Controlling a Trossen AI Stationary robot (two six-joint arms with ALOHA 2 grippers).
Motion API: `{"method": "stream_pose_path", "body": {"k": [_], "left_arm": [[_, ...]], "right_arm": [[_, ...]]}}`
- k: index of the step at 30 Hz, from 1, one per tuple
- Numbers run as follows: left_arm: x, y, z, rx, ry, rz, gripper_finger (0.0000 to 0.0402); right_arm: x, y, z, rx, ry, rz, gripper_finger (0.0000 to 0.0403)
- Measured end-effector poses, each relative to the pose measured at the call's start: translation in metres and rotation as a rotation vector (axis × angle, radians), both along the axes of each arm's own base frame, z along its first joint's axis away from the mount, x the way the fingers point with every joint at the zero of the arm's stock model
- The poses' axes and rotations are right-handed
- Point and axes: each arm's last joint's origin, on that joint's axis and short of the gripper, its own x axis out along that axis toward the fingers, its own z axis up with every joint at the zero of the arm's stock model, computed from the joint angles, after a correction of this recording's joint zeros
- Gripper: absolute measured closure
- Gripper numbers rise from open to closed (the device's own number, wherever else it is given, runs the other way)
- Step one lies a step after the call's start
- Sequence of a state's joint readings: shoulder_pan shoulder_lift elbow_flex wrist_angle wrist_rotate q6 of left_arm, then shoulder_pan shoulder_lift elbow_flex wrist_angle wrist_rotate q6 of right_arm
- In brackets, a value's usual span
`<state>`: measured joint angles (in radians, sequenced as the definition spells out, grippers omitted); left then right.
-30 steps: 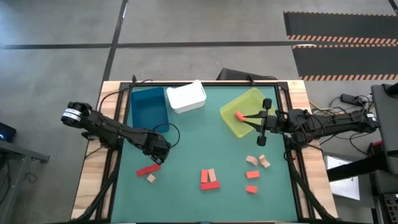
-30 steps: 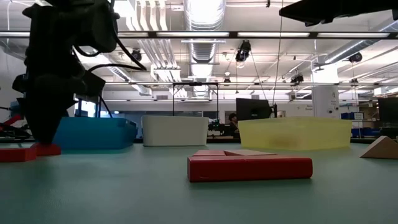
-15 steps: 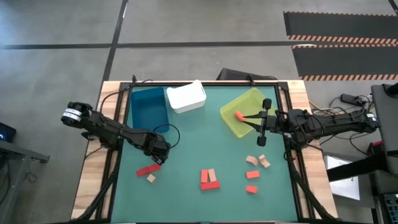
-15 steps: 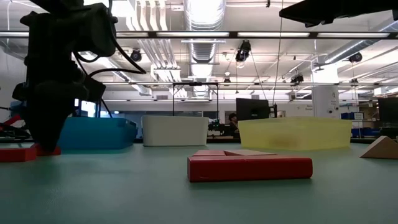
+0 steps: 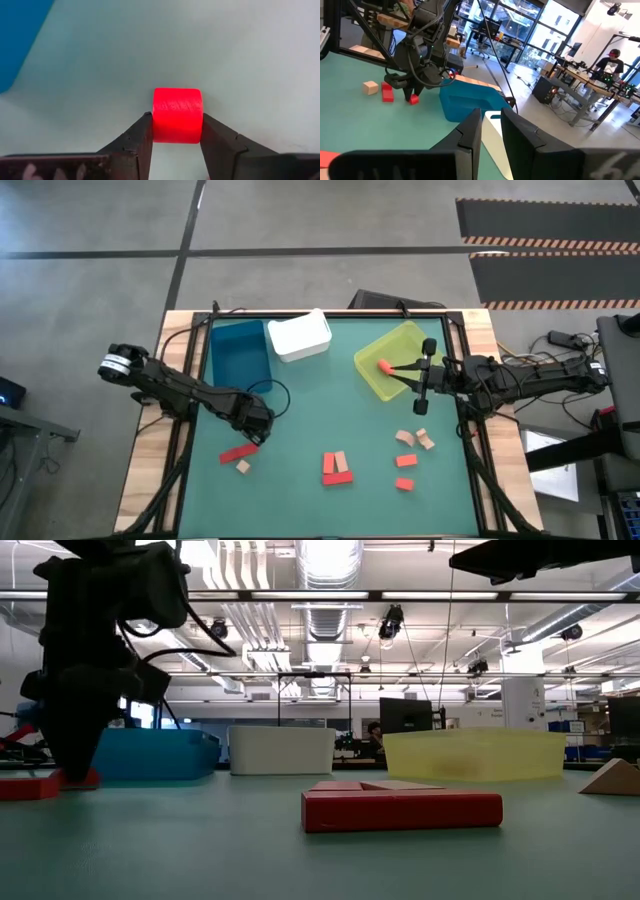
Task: Sort & place blocks by color
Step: Put the red block into the blue bin
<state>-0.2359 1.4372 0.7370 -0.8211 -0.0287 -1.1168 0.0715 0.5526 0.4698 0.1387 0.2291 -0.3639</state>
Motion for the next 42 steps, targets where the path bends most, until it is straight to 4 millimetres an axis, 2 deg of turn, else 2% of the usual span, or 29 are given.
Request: {"method": "stream_pose_path", "body": {"k": [5, 10, 15, 22, 27, 29, 33, 37, 42], "left_arm": [[0.007, -0.006, 0.014, -0.134, -0.032, -0.118, 0.0285], [0.023, -0.015, 0.040, -0.222, -0.123, -0.302, 0.0281], [0.042, -0.017, 0.078, -0.216, -0.246, -0.370, 0.0279], [0.055, -0.018, 0.130, -0.136, -0.371, -0.422, 0.0278], [0.059, -0.015, 0.155, -0.080, -0.441, -0.482, 0.0277], [0.059, -0.011, 0.162, -0.060, -0.446, -0.480, 0.0277], [0.059, 0.004, 0.173, 0.004, -0.435, -0.438, 0.0277], [0.055, 0.028, 0.182, 0.120, -0.368, -0.390, 0.0277], [0.053, 0.061, 0.183, 0.206, -0.320, -0.393, 0.0276]], "right_arm": [[0.000, 0.000, -0.001, 0.004, 0.012, 0.000, 0.0339], [-0.001, 0.000, -0.003, -0.018, 0.036, 0.003, 0.0339], [-0.004, 0.002, -0.002, -0.027, 0.034, 0.084, 0.0339], [-0.014, 0.003, -0.004, -0.028, -0.001, 0.154, 0.0339], [-0.037, 0.002, 0.002, -0.021, -0.118, 0.152, 0.0339], [-0.048, 0.001, 0.005, -0.015, -0.174, 0.152, 0.0339], [-0.057, 0.000, 0.006, 0.011, -0.212, 0.152, 0.0339], [-0.060, 0.000, 0.005, 0.012, -0.228, 0.151, 0.0339], [-0.060, 0.000, 0.005, 0.011, -0.231, 0.151, 0.0339]]}}
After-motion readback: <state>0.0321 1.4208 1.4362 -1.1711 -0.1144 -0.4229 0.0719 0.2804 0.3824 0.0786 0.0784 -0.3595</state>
